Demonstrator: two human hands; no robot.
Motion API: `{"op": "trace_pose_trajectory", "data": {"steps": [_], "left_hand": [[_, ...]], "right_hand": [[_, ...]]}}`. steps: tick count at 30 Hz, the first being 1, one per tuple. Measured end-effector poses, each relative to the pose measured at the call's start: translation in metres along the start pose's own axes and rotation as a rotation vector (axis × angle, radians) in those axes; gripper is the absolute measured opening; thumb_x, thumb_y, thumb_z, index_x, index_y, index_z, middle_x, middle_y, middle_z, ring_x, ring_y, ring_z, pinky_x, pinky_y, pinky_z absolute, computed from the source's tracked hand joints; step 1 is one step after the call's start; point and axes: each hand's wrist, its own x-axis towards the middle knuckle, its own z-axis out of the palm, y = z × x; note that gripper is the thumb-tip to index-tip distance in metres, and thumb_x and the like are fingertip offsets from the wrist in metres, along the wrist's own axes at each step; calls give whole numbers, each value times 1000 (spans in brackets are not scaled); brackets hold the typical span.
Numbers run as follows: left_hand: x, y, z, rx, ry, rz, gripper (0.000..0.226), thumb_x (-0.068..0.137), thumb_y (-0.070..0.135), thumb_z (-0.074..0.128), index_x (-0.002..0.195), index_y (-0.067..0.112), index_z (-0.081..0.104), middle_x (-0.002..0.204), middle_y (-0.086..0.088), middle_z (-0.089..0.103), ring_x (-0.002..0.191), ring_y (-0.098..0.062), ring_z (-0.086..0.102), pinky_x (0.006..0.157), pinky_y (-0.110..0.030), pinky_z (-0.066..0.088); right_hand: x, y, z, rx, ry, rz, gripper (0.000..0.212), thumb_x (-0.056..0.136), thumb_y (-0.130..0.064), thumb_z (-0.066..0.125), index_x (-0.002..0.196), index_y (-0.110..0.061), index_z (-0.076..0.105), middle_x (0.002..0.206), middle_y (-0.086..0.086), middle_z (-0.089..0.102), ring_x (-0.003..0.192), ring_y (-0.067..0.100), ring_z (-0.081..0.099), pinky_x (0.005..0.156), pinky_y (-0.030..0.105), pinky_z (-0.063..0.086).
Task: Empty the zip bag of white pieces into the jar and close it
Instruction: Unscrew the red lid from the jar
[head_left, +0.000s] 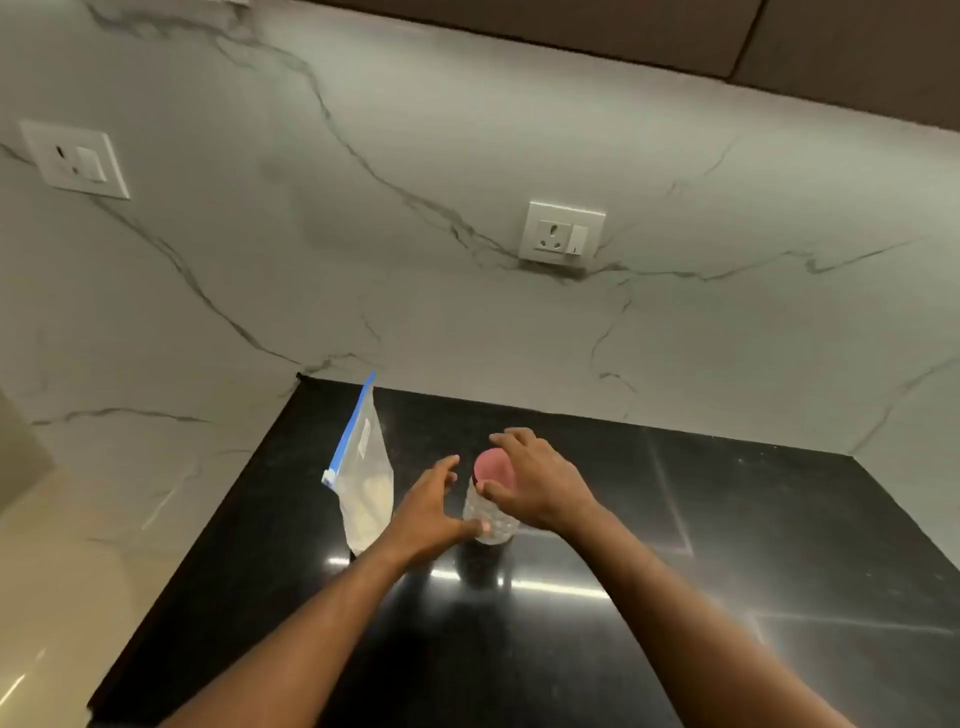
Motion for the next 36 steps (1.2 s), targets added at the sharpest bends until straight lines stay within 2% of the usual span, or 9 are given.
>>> {"op": "trace_pose_trajectory", "data": {"steps": [4,9,11,19,22,26,29,33,36], "left_hand": [[32,-13,10,-30,-88,-23,125,63,61,91,164,36,22,169,2,33,152,-26,39,120,-50,42],[61,-25,32,0,-61,58,95,44,91,78,124,75,30,112,49,53,105,21,57,81,-4,46],[66,-30,36,21,-49,87,90,44,93,76,121,79,32,114,56,53,106,31,51,72,-2,42],[63,-38,33,-36,-40,50,86,41,90,83,116,77,44,104,50,62,97,27,60,66,0,45],[58,-33,33,-36,-42,59,83,47,86,85,121,70,50,108,46,65,99,20,64,75,-9,54],[61,-34,36,-57,-43,71,84,56,76,91,129,61,53,116,34,72,106,12,68,86,-24,61],[62,-36,38,-48,-41,43,88,47,82,89,124,69,49,114,43,67,102,17,67,84,-17,58],[63,-37,37,-6,-27,59,85,39,91,82,113,80,41,105,64,51,94,39,50,59,4,39],[63,-36,37,-7,-29,92,83,44,88,84,116,77,43,110,60,53,101,37,51,63,0,43]], "right_hand": [[23,4,15,-168,-75,82,83,83,-77,59,150,-30,44,143,3,57,120,25,62,89,39,53],[38,-4,21,-214,-56,156,67,82,-75,57,130,-29,61,120,0,67,92,18,62,72,30,43],[41,-5,19,-163,-74,177,61,80,-66,66,127,-28,64,117,0,67,88,15,56,73,28,43],[53,-4,-15,-19,-459,-108,56,76,-14,83,127,-29,69,126,-7,62,113,16,60,94,35,57],[51,-2,-18,53,-419,-130,44,82,-35,78,125,-32,70,139,-5,59,124,18,57,100,42,53],[52,-1,-2,-378,-191,33,79,84,-79,57,144,-28,51,134,6,58,111,27,63,83,40,57],[54,-8,0,-313,-249,-11,63,85,-63,69,138,-30,60,118,1,57,94,19,56,72,31,49],[58,-10,-13,-292,-461,-234,56,83,-24,82,136,-32,65,129,-1,51,113,22,47,85,31,46],[60,-7,-19,-161,-450,-231,44,83,-28,79,126,-32,70,133,-1,53,119,24,52,87,33,51]]}}
